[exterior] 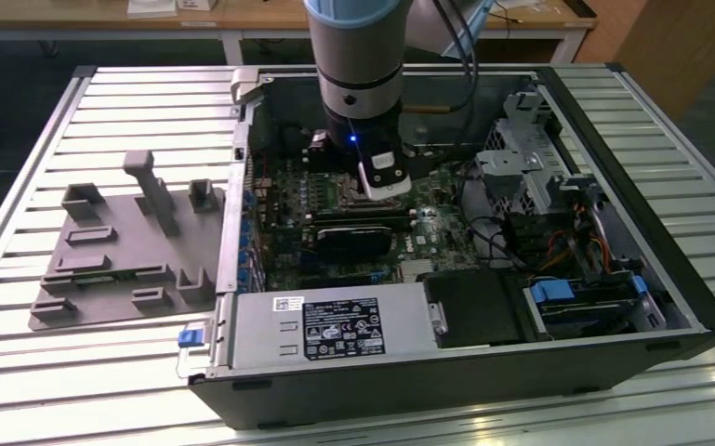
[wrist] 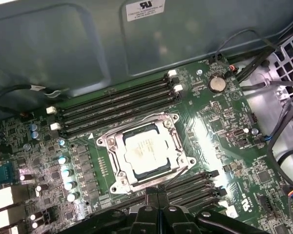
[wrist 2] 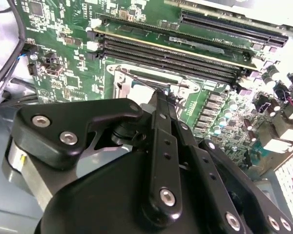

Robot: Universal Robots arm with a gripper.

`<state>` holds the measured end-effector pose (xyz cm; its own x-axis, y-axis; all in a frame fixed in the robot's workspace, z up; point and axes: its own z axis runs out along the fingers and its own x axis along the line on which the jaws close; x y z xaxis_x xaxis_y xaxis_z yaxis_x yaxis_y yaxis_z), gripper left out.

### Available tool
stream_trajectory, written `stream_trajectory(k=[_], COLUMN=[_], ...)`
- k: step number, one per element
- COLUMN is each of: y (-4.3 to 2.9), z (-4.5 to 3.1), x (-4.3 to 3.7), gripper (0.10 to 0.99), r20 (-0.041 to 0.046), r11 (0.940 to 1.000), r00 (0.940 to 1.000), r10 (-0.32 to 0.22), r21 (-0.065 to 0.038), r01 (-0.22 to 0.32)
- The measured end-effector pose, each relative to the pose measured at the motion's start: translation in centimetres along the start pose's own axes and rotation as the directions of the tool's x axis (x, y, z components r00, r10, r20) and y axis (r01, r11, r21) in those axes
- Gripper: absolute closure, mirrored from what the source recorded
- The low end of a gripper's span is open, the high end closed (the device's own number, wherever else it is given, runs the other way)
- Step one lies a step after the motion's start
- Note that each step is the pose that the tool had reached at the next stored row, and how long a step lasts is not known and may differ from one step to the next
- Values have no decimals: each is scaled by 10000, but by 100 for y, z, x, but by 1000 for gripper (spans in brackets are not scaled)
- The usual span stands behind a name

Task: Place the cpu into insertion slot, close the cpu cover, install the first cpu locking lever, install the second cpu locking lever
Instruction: 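Install the second cpu locking lever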

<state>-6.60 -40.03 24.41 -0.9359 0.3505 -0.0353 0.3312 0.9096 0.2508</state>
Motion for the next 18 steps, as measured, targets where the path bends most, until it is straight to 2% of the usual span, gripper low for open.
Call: stream_trajectory(k=[8,12,14,18], y=[-60,-84,-102,-123], z=[100,155,195,230], x=[93,113,132,165], gripper=[984,984,984,984], r20=[-3,-7,-21,-40], r11=[10000,10000,10000,9999], r00=[10000,10000,10000,10000], r10=[0,0,6,12], r21=[-5,-11,-51,-110], r01=[0,0,-6,-12])
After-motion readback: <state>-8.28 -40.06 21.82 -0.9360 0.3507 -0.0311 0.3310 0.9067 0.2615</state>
